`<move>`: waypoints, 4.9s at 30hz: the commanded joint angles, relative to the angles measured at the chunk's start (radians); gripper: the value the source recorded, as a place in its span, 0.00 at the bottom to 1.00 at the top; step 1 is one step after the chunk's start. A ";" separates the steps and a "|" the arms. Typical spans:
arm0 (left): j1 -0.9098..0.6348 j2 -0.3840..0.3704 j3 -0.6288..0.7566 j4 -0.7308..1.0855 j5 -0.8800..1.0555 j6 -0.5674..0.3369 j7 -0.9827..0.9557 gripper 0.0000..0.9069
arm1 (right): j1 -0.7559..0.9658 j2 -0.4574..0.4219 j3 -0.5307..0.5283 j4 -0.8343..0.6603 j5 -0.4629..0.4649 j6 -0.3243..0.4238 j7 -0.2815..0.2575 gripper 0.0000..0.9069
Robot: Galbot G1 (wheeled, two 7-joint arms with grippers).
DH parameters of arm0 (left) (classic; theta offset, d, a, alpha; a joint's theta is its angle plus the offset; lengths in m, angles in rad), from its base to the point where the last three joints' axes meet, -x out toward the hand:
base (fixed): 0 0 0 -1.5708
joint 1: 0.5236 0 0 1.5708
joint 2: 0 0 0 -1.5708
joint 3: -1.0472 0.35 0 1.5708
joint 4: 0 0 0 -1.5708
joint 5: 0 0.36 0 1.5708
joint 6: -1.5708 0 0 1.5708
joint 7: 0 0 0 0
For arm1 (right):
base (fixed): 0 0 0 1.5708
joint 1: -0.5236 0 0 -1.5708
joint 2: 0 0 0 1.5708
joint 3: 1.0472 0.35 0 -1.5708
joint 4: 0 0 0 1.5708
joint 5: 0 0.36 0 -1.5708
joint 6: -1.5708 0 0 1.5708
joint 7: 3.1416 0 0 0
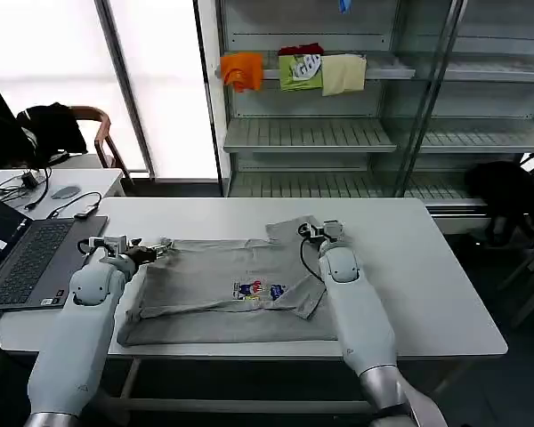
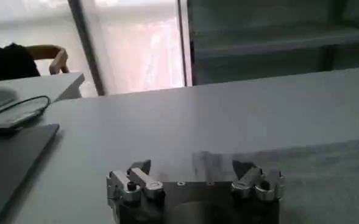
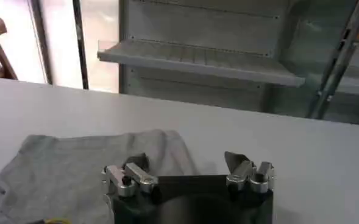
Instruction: Fold and organize the clothes.
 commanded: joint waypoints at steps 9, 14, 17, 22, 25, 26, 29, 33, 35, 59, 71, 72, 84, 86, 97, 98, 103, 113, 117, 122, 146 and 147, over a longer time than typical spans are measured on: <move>-0.009 -0.025 0.006 0.025 0.013 0.000 0.016 0.02 | -0.008 0.049 -0.002 -0.030 0.011 -0.015 -0.049 0.00; 0.001 -0.035 0.003 0.017 0.006 0.000 0.030 0.01 | -0.022 0.049 -0.002 -0.003 0.043 -0.035 -0.059 0.00; 0.003 -0.039 -0.003 0.012 -0.009 0.000 0.033 0.01 | -0.032 0.049 -0.001 0.017 0.078 -0.049 -0.064 0.00; 0.006 -0.039 -0.010 0.010 -0.027 0.000 0.043 0.01 | -0.049 0.049 -0.004 0.051 0.114 -0.055 -0.068 0.00; 0.007 -0.044 -0.022 0.006 -0.052 -0.002 0.042 0.00 | -0.061 0.049 -0.008 0.076 0.136 -0.048 -0.059 0.00; 0.008 -0.045 -0.027 0.002 -0.063 -0.008 0.040 0.01 | -0.067 0.049 -0.009 0.087 0.140 -0.045 -0.056 0.00; 0.013 -0.042 -0.037 -0.012 -0.111 -0.039 0.033 0.00 | -0.089 0.049 -0.012 0.144 0.152 -0.033 -0.052 0.00; 0.026 -0.033 -0.060 -0.066 -0.183 -0.062 0.023 0.01 | -0.111 0.049 -0.018 0.238 0.160 -0.009 -0.037 0.00; 0.034 -0.031 -0.071 -0.102 -0.203 -0.064 0.018 0.01 | -0.120 0.049 -0.018 0.283 0.168 -0.011 -0.031 0.00; 0.369 0.041 -0.211 -0.439 -0.414 -0.020 0.052 0.01 | -0.554 -0.031 -0.081 0.916 0.257 -0.199 0.036 0.00; 0.507 0.087 -0.290 -0.468 -0.447 -0.041 0.118 0.01 | -0.792 -0.047 -0.056 1.094 0.222 -0.199 0.014 0.00; 0.517 0.088 -0.295 -0.474 -0.450 -0.042 0.121 0.01 | -0.802 -0.046 -0.056 1.102 0.218 -0.199 0.014 0.00; 0.604 0.089 -0.325 -0.530 -0.440 -0.049 0.160 0.01 | -0.896 -0.039 -0.029 1.182 0.206 -0.198 0.018 0.00; 0.614 0.087 -0.323 -0.529 -0.427 -0.056 0.167 0.01 | -0.913 -0.043 -0.026 1.189 0.202 -0.198 0.017 0.00; 0.627 0.096 -0.343 -0.525 -0.417 -0.057 0.171 0.01 | -0.964 -0.039 -0.030 1.165 0.114 -0.185 0.008 0.00; 0.631 0.097 -0.346 -0.529 -0.421 -0.055 0.171 0.01 | -0.965 -0.038 -0.031 1.162 0.114 -0.183 0.010 0.00; 0.638 0.102 -0.363 -0.555 -0.443 -0.038 0.165 0.01 | -0.969 -0.031 -0.036 1.160 0.115 -0.183 0.009 0.00; 0.659 0.117 -0.356 -0.580 -0.440 -0.035 0.165 0.01 | -0.965 -0.043 -0.020 1.226 0.176 -0.198 0.017 0.00; 0.653 0.107 -0.337 -0.580 -0.430 -0.036 0.164 0.01 | -0.937 -0.045 -0.014 1.245 0.213 -0.198 0.031 0.00; 0.650 0.101 -0.315 -0.577 -0.395 -0.037 0.164 0.01 | -0.899 -0.062 -0.012 1.253 0.193 -0.201 0.053 0.00; 0.660 0.082 -0.375 -0.635 -0.293 -0.016 0.073 1.00 | -0.963 -0.049 -0.004 1.183 -0.116 -0.150 0.048 1.00; 0.670 0.080 -0.387 -0.651 -0.287 -0.018 0.060 1.00 | -0.962 -0.051 0.001 1.193 -0.121 -0.145 0.046 1.00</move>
